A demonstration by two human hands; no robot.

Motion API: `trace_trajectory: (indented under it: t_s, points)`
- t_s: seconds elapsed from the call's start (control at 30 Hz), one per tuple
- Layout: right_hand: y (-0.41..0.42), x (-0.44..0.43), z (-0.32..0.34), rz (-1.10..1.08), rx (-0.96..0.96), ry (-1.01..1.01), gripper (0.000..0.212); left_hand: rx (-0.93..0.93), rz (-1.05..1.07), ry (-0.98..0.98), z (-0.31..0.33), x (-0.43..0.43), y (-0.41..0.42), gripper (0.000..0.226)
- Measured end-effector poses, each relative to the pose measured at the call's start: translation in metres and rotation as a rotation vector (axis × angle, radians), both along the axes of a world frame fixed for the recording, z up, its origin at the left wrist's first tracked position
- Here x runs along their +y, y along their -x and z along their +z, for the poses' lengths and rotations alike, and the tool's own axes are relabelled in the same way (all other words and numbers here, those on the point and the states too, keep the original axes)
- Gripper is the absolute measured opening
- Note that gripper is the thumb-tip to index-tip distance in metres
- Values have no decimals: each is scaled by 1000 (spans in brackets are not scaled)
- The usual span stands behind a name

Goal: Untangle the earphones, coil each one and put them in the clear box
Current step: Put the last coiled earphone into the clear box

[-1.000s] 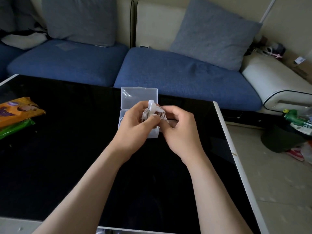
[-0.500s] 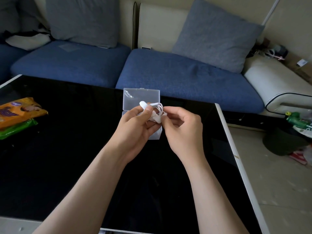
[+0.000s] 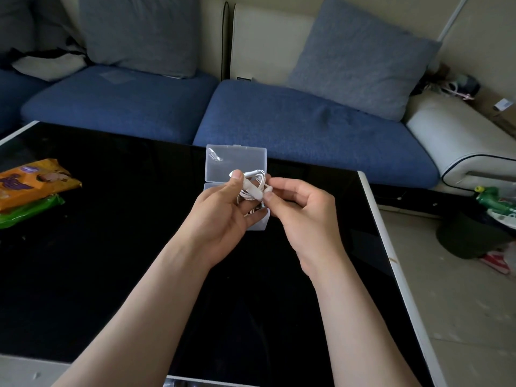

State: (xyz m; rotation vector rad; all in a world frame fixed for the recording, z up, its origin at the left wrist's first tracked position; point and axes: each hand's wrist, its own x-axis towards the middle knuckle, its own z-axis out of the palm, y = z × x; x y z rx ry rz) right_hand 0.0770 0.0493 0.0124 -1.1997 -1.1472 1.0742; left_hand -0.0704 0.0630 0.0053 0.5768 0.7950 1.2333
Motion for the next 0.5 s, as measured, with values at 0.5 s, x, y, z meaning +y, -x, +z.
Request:
trace_trajectory:
  t_s: [0.5]
  points:
    - [-2, -6, 3, 42, -55, 33, 21, 90, 52, -8, 0, -4, -4, 43]
